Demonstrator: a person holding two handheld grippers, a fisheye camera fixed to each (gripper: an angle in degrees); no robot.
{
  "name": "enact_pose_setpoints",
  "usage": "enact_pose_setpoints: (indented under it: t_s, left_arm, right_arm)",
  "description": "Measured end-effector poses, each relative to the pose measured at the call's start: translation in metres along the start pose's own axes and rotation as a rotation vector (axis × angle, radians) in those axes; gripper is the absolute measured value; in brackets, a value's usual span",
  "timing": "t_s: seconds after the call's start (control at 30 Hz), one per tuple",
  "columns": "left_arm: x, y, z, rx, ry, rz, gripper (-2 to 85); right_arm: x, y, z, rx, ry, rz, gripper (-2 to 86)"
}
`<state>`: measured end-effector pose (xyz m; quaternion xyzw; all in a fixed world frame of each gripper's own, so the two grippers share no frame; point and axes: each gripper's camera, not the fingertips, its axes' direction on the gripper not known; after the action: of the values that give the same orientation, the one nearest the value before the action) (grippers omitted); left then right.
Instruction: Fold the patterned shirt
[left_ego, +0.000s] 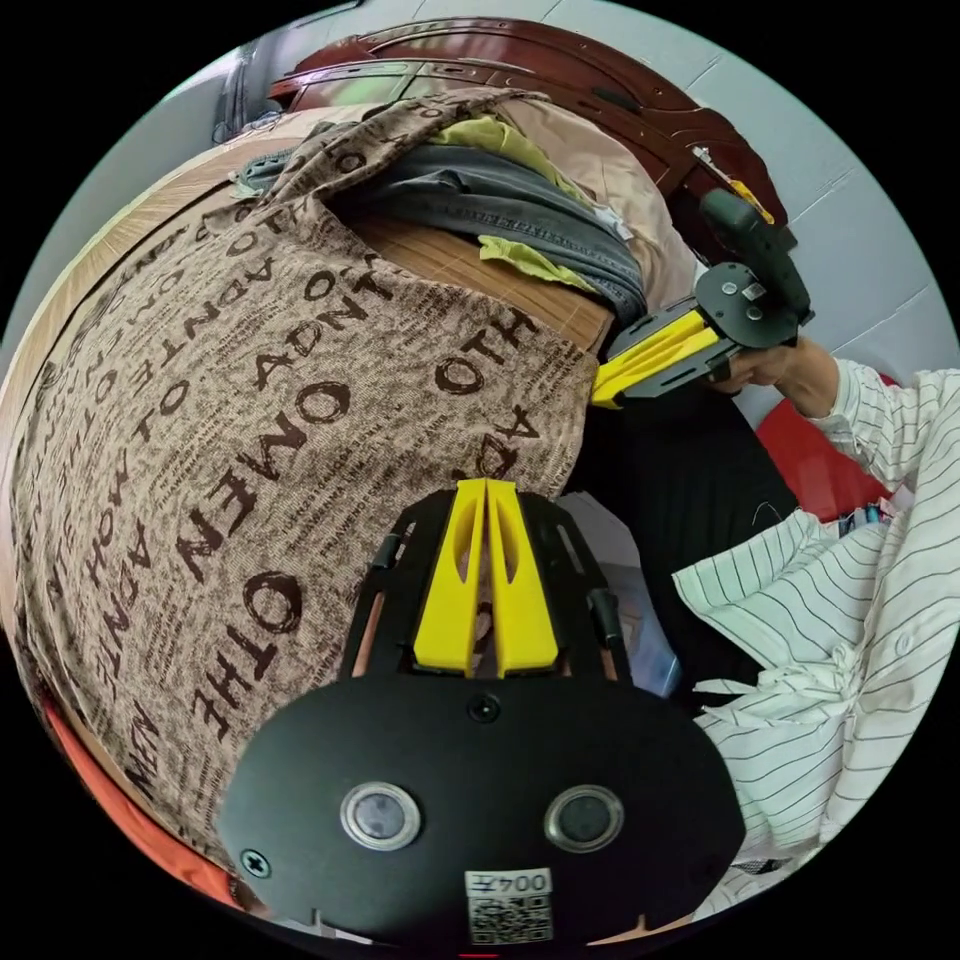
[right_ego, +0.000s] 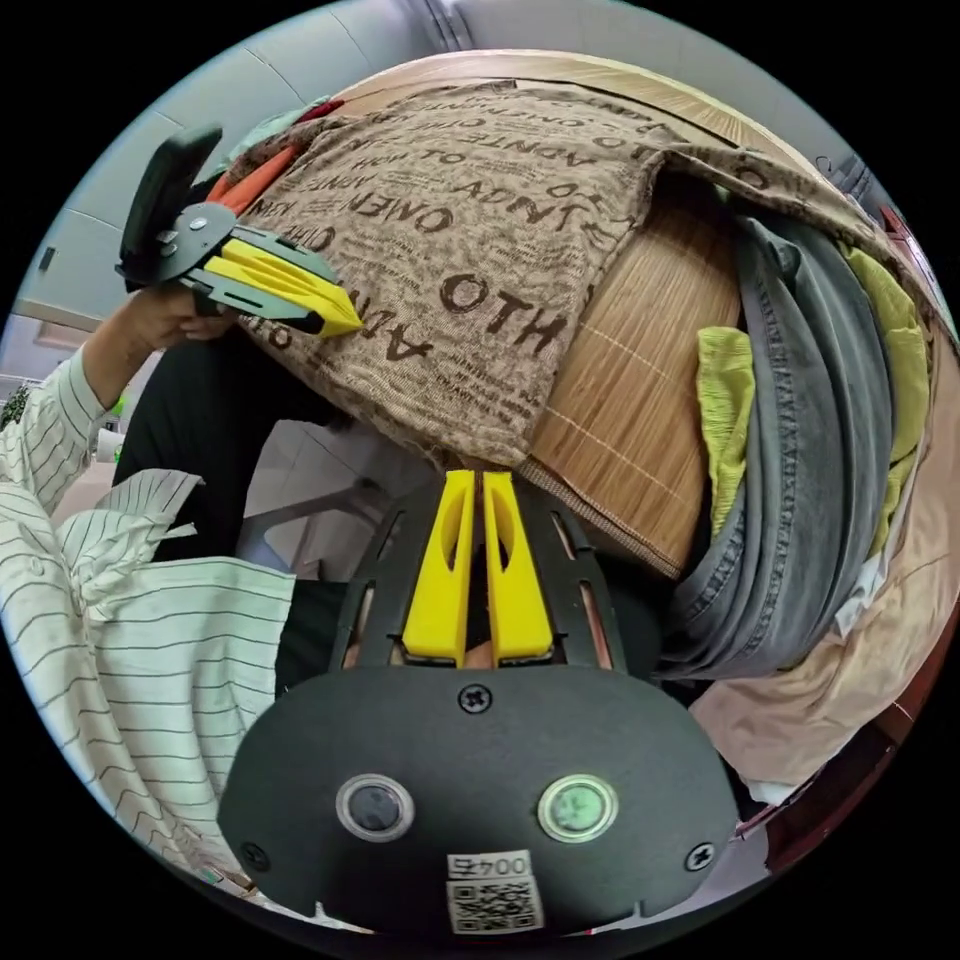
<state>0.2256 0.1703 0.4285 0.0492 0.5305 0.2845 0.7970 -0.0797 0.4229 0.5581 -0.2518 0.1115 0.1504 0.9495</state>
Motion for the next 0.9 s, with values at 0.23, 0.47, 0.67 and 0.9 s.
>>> enact_pose_setpoints:
  t_s: [0.23,0.47,0.67,0.9]
  left_arm:
    - [-0.016,-0.005,-0.022,0.247,-0.118,-0.121,0.2]
    - [-0.017,0.004,0.016,0.196,-0.21,-0.131,0.1]
    - [-0.017,0.007,0.019,0.213,-0.214,-0.146,0.0]
    - [-0.035,0.014,0.019,0.25,-0.115,-0.195,0.1]
  right_arm:
    - [0.105,0.038,-0.094,0.539,-0.091,0.409,4.4]
    - [0.25,0.077,-0.162,1.036,-0.33,0.874,9.0]
    - [0.302,0.084,-0.154,1.069,-0.468,1.165,9.4]
    - [0.316,0.067,-0.158,1.031,-0.428,1.197,8.7]
